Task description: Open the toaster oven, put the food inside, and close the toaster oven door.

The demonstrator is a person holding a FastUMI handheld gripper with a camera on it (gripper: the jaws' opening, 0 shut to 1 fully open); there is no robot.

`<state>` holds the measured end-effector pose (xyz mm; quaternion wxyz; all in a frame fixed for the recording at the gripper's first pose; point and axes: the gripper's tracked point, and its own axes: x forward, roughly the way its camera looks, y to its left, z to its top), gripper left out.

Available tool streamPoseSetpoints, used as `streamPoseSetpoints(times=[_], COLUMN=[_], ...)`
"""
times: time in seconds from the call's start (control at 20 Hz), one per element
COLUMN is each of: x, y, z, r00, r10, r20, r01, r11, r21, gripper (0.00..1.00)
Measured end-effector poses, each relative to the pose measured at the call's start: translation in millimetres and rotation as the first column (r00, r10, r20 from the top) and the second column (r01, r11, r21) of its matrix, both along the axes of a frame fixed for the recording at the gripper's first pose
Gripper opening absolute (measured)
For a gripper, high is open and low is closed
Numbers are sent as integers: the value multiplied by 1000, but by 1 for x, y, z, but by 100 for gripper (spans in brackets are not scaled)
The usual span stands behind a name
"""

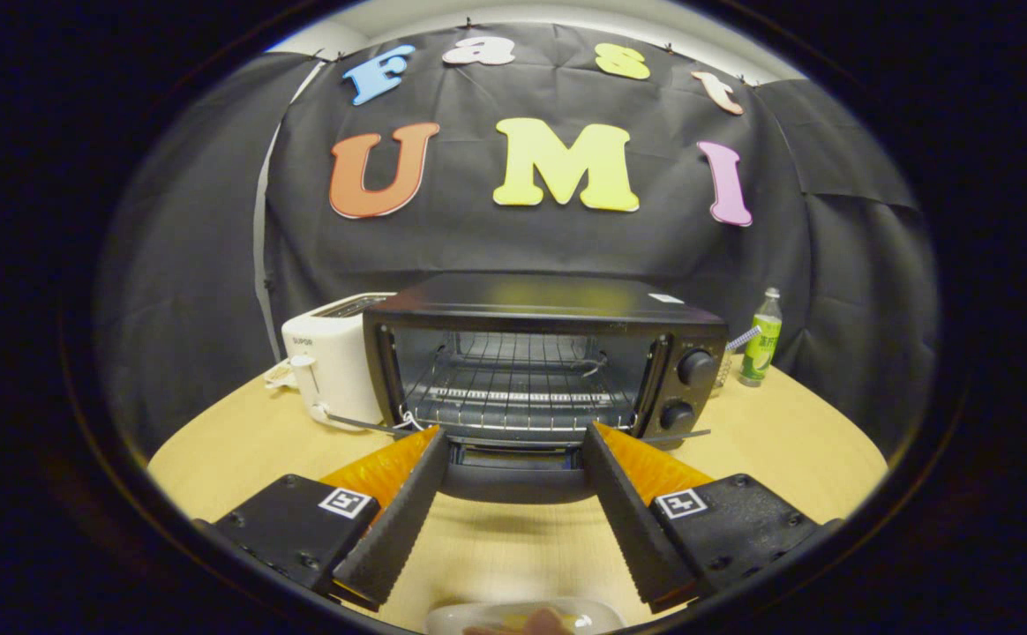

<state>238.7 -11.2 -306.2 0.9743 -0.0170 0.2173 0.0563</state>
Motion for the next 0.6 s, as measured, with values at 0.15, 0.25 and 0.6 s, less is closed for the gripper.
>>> streamPoseSetpoints(times=[0.15, 0.25, 0.6], x=[-17, -25, -45], y=[-2, -1, -5], z=[-18, -25, -36], r00=[995, 992, 980], r10=[7, 18, 36], r20=[-95, -127, -198], r01=[-7, -18, -33], r11=[1000, 1000, 999], r21=[4, 7, 17], gripper=[100, 100, 100])
